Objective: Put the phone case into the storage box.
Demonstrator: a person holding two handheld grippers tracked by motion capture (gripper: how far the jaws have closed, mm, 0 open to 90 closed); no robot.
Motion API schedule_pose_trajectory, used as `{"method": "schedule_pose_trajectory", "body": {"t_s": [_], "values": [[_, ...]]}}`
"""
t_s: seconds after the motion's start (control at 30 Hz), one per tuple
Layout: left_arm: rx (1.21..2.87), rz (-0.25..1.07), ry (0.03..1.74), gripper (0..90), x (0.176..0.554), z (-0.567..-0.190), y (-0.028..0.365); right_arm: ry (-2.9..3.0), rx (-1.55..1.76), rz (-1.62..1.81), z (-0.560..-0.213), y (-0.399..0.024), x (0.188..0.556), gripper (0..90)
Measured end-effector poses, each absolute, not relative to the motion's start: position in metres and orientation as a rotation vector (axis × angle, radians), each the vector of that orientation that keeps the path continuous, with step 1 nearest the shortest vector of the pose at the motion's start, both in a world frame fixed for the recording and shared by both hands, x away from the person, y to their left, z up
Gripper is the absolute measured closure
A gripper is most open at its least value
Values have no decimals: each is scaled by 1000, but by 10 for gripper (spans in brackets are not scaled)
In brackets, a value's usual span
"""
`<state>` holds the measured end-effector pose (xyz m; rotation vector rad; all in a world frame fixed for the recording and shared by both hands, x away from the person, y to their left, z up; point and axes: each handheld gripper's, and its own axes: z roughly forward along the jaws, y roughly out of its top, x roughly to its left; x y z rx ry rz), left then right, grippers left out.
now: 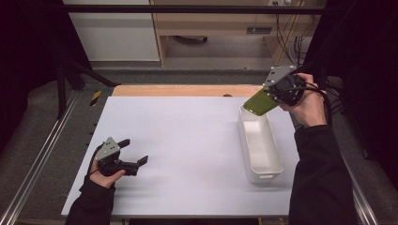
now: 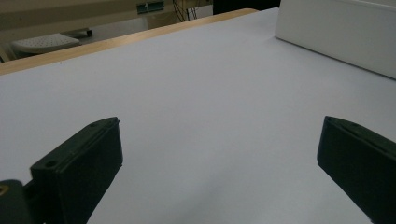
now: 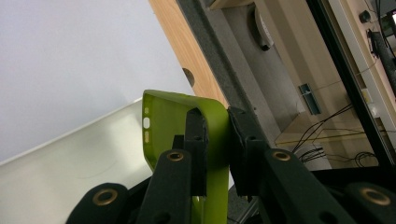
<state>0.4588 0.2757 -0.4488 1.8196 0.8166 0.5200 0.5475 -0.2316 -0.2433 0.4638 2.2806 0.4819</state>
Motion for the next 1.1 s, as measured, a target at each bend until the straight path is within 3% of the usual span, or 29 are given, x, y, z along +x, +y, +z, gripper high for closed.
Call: {"method": "schedule_pose_trajectory", "body": {"t_s": [1.1], "values": [[1838, 518, 818, 0, 460, -451, 275, 2366, 287, 380, -260, -230, 571, 786]]}}
